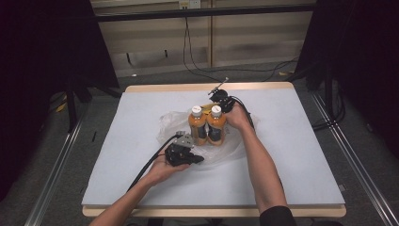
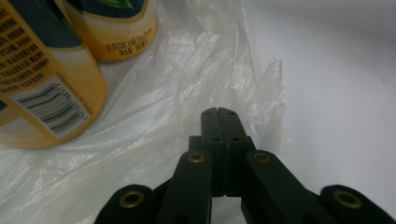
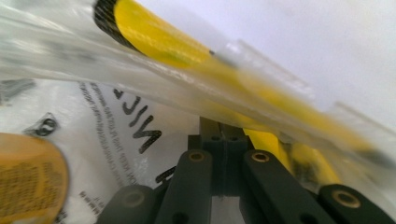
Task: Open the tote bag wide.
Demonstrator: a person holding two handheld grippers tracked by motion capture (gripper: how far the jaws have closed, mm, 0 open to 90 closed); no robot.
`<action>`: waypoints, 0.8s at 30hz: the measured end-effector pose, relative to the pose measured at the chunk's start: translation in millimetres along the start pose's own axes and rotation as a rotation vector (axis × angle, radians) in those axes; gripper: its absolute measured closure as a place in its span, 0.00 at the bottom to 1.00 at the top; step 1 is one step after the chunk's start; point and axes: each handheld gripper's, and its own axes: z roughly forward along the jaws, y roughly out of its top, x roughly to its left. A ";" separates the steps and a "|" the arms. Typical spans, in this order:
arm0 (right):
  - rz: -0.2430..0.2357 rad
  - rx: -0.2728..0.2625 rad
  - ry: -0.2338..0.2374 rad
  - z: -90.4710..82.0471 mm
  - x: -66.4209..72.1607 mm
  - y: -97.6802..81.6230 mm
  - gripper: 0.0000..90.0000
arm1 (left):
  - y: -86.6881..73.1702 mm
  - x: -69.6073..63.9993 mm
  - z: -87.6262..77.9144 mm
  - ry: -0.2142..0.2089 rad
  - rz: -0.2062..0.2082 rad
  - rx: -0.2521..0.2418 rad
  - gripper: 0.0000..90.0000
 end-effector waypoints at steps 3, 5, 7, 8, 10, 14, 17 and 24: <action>-0.002 -0.019 0.015 -8.5 0.8 0.8 1.00 | -0.2 0.7 -2.1 0.001 -0.021 -0.024 1.00; -0.012 -0.029 0.021 -13.9 1.7 0.4 1.00 | 0.2 1.3 -4.3 0.005 -0.016 -0.037 1.00; -0.006 -0.036 0.026 -18.1 2.7 -0.7 1.00 | 0.4 1.0 -7.0 0.006 -0.028 -0.053 1.00; -0.012 -0.039 0.026 -19.7 2.9 -1.5 1.00 | 0.7 0.2 -8.9 0.019 -0.028 -0.049 1.00; -0.008 -0.050 0.032 -23.3 4.2 -3.3 1.00 | 1.0 0.8 -12.4 0.032 -0.023 -0.052 1.00; -0.021 -0.068 0.036 -28.7 6.6 -6.6 1.00 | -0.3 3.0 -17.4 0.046 -0.052 -0.100 1.00; -0.016 -0.074 0.032 -31.1 6.4 -10.0 1.00 | -2.0 5.9 -22.6 0.052 -0.063 -0.131 1.00; -0.003 -0.129 0.023 -49.2 6.7 -18.8 1.00 | -6.4 8.5 -37.1 0.084 -0.091 -0.188 1.00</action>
